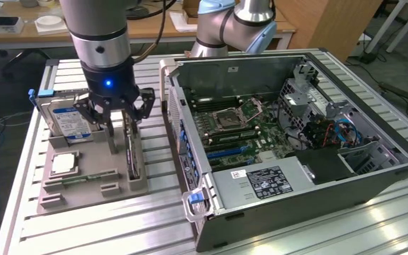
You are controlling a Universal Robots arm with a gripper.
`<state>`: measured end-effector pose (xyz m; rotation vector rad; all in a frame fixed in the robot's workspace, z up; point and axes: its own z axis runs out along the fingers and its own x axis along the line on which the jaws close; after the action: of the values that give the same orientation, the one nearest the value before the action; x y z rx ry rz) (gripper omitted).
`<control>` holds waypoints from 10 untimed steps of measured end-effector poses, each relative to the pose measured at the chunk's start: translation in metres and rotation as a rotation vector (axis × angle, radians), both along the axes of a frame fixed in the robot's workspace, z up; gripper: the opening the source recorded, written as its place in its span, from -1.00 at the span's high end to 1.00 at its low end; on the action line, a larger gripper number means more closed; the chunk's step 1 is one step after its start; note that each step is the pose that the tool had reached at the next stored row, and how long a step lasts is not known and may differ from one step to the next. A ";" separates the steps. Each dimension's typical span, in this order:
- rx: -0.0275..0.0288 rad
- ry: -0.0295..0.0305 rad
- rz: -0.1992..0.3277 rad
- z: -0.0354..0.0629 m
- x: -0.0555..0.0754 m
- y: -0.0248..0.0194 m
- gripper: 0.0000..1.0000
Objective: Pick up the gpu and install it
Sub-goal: 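Pick up the gpu and move the gpu toward the slot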
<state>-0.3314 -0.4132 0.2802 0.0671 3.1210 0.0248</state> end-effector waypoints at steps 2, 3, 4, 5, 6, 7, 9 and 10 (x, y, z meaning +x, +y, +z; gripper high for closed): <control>-0.0001 0.0001 0.000 -0.0022 0.000 -0.0001 -0.06; -0.0002 0.0003 0.000 -0.0034 0.000 -0.0001 -0.06; -0.0002 0.0002 0.001 -0.0047 0.000 -0.0001 -0.06; -0.0002 0.0003 0.001 -0.0060 0.000 -0.0001 -0.06; -0.0001 0.0001 0.001 -0.0071 0.000 -0.0001 -0.06; -0.0002 0.0002 0.001 -0.0078 0.000 -0.0002 -0.06; -0.0002 0.0002 0.001 -0.0093 0.000 -0.0002 -0.06; -0.0002 0.0002 0.001 -0.0102 0.000 -0.0002 -0.06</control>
<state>-0.3313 -0.4134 0.2700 0.0661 3.1213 0.0245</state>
